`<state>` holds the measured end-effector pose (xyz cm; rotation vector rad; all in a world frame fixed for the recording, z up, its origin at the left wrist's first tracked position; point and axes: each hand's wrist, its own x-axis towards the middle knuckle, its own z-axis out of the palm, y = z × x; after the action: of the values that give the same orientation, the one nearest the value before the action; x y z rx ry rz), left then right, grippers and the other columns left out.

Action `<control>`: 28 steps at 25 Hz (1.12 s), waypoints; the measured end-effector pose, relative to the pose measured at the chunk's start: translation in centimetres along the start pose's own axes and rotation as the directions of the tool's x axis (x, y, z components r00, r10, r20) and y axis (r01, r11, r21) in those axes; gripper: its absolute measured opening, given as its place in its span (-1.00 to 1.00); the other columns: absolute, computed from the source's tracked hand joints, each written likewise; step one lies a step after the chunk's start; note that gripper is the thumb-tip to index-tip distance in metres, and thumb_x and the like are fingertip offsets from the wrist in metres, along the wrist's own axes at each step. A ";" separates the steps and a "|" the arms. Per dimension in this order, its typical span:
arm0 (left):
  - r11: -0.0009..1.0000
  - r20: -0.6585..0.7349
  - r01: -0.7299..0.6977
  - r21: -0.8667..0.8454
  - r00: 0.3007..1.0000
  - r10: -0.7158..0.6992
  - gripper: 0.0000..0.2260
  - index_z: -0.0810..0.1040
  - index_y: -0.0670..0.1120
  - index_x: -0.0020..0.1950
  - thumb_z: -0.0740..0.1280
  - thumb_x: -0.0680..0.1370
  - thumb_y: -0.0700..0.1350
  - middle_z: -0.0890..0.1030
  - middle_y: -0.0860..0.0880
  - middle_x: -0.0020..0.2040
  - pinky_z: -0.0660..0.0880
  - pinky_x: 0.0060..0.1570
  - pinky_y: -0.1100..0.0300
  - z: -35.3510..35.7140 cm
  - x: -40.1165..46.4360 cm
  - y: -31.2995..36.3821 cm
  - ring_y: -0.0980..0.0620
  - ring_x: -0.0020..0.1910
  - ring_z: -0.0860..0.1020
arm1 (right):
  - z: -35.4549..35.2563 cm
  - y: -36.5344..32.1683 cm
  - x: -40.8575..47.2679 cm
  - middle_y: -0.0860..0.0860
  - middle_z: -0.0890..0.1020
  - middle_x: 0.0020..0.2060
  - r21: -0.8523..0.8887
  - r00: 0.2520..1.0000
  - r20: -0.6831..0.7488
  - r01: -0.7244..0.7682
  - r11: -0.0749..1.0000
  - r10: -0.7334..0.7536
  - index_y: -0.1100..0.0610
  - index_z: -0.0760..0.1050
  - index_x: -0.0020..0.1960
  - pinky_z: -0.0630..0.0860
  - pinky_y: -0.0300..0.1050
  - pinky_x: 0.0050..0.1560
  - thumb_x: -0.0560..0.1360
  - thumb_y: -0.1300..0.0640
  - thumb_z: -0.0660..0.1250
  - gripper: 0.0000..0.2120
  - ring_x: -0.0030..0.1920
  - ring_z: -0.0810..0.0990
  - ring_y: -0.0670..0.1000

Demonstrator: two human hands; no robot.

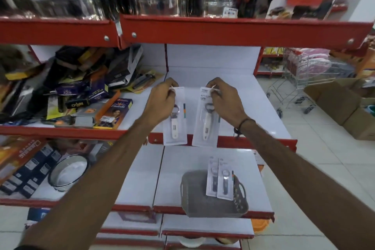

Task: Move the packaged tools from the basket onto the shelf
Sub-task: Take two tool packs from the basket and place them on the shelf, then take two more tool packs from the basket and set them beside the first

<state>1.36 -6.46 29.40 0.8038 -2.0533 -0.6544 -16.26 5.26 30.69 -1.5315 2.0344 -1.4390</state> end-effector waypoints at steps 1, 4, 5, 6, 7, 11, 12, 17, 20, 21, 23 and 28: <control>0.999 0.004 0.037 0.014 0.999 -0.037 -0.81 0.51 -0.11 -0.03 0.13 0.56 -0.30 0.61 -0.19 -0.10 0.63 -0.36 0.24 0.0 1.5 -0.6 0.20 -0.30 0.61 | 0.0 -0.1 1.5 0.08 0.64 -0.14 -0.013 1.000 0.000 -0.014 1.000 0.014 0.02 0.47 -0.01 0.63 0.28 -0.19 0.52 0.26 0.10 -0.77 -0.25 0.69 0.17; 0.989 0.050 0.148 -0.006 0.988 -0.148 -0.77 0.50 -0.02 -0.05 0.10 0.57 -0.26 0.61 -0.20 -0.09 0.68 -0.37 -0.10 0.8 5.0 -2.5 0.06 -0.35 0.66 | 0.7 0.4 5.3 0.09 0.66 -0.11 -0.087 0.999 0.012 -0.042 0.995 0.043 0.00 0.49 -0.04 0.63 0.23 -0.13 0.49 0.25 0.10 -0.76 -0.17 0.67 0.23; 0.988 0.063 0.152 0.002 0.986 -0.152 -0.75 0.50 0.01 -0.07 0.09 0.56 -0.26 0.60 -0.16 -0.13 0.67 -0.36 -0.16 1.4 5.7 -3.1 0.09 -0.37 0.65 | 1.1 0.8 6.2 0.07 0.66 -0.10 -0.124 0.998 0.023 -0.051 0.991 0.054 -0.01 0.49 -0.04 0.63 0.18 -0.14 0.49 0.24 0.10 -0.76 -0.17 0.67 0.21; 0.987 0.085 0.159 0.007 0.984 -0.159 -0.73 0.50 0.03 -0.10 0.08 0.55 -0.27 0.59 -0.15 -0.17 0.67 -0.34 -0.19 2.1 6.3 -3.6 0.08 -0.37 0.65 | 1.6 1.4 6.9 0.06 0.66 -0.08 -0.158 0.996 0.043 -0.068 0.985 0.076 -0.02 0.49 -0.04 0.63 0.14 -0.14 0.50 0.23 0.10 -0.75 -0.19 0.67 0.19; 0.986 0.109 0.169 0.018 0.979 -0.169 -0.73 0.50 0.02 -0.10 0.09 0.55 -0.28 0.59 -0.18 -0.17 0.67 -0.32 -0.17 2.9 6.5 -4.2 0.02 -0.35 0.65 | 2.3 2.2 7.4 0.06 0.67 -0.07 -0.182 0.991 0.074 -0.094 0.979 0.109 -0.02 0.50 -0.02 0.64 0.12 -0.14 0.50 0.23 0.10 -0.75 -0.21 0.68 0.16; 0.968 0.196 0.181 0.171 0.957 -0.214 -0.75 0.56 -0.10 0.05 0.13 0.58 -0.30 0.62 -0.23 -0.03 0.56 -0.31 0.22 6.0 6.1 -6.7 0.01 -0.33 0.59 | 5.3 5.8 7.4 0.04 0.72 -0.08 -0.259 0.949 0.219 -0.170 0.951 0.229 -0.03 0.49 0.02 0.65 0.02 -0.09 0.48 0.21 0.09 -0.74 -0.20 0.71 0.07; 0.962 0.218 0.181 0.205 0.950 -0.225 -0.76 0.57 -0.10 0.08 0.13 0.59 -0.28 0.61 -0.19 -0.01 0.55 -0.24 0.20 6.4 5.6 -7.0 -0.01 -0.27 0.62 | 5.8 6.5 7.1 0.02 0.73 -0.09 -0.275 0.944 0.230 -0.169 0.947 0.235 -0.03 0.48 0.02 0.64 -0.01 -0.11 0.48 0.21 0.09 -0.74 -0.19 0.71 0.06; 0.866 0.261 0.164 0.471 0.912 -0.315 -0.68 0.50 0.01 0.36 0.14 0.64 -0.07 0.54 -0.11 0.34 0.35 0.33 -0.14 6.9 4.4 -7.3 -0.15 0.35 0.48 | 6.4 8.1 6.7 -0.08 0.69 -0.05 -0.470 0.962 0.240 -0.006 0.882 0.134 -0.10 0.48 0.25 0.45 0.06 0.15 0.54 0.16 0.11 -0.64 0.07 0.62 0.10; 0.751 0.112 0.186 0.634 0.938 -0.327 -0.54 0.30 -0.04 0.53 0.15 0.63 0.02 0.30 -0.13 0.56 0.19 0.46 -0.23 7.4 1.2 -5.0 -0.18 0.54 0.22 | 6.0 7.7 4.5 -0.02 0.52 0.38 -0.574 0.981 0.193 0.100 0.813 0.016 -0.09 0.38 0.44 0.31 0.14 0.37 0.57 0.12 0.16 -0.56 0.43 0.39 0.09; 0.771 0.034 0.183 0.610 0.966 -0.256 -0.55 0.35 -0.07 0.50 0.18 0.62 0.00 0.34 -0.14 0.53 0.27 0.43 -0.20 7.5 -0.3 -3.8 -0.18 0.50 0.28 | 5.7 7.3 3.2 -0.03 0.55 0.34 -0.550 0.990 0.117 0.135 0.824 -0.084 -0.06 0.44 0.39 0.36 0.09 0.31 0.56 0.12 0.18 -0.59 0.39 0.43 0.08; 0.852 -0.090 0.109 0.512 0.993 -0.073 -0.65 0.47 -0.09 0.35 0.22 0.58 -0.07 0.49 -0.13 0.38 0.44 0.27 -0.11 8.0 -4.0 -1.1 -0.13 0.34 0.44 | 5.1 6.3 -0.6 -0.05 0.67 0.11 -0.507 0.950 -0.067 0.231 0.830 -0.305 0.02 0.58 0.18 0.43 0.01 0.07 0.52 0.16 0.22 -0.71 0.12 0.57 0.06; 0.963 -0.155 -0.205 0.175 0.960 0.233 -0.86 0.56 -0.09 0.09 0.24 0.59 -0.19 0.63 -0.06 0.04 0.48 0.05 0.14 12.1 -15.8 0.1 -0.01 0.04 0.54 | 4.5 9.7 -12.5 -0.04 0.63 -0.20 -0.361 0.845 -0.240 0.379 0.852 -0.478 0.10 0.57 -0.12 0.36 -0.09 -0.13 0.50 0.24 0.24 -0.86 -0.18 0.50 0.02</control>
<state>-1.37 7.13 15.13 0.6818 -2.0129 -0.2903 -13.80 12.80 16.29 -2.1210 2.2770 -1.6924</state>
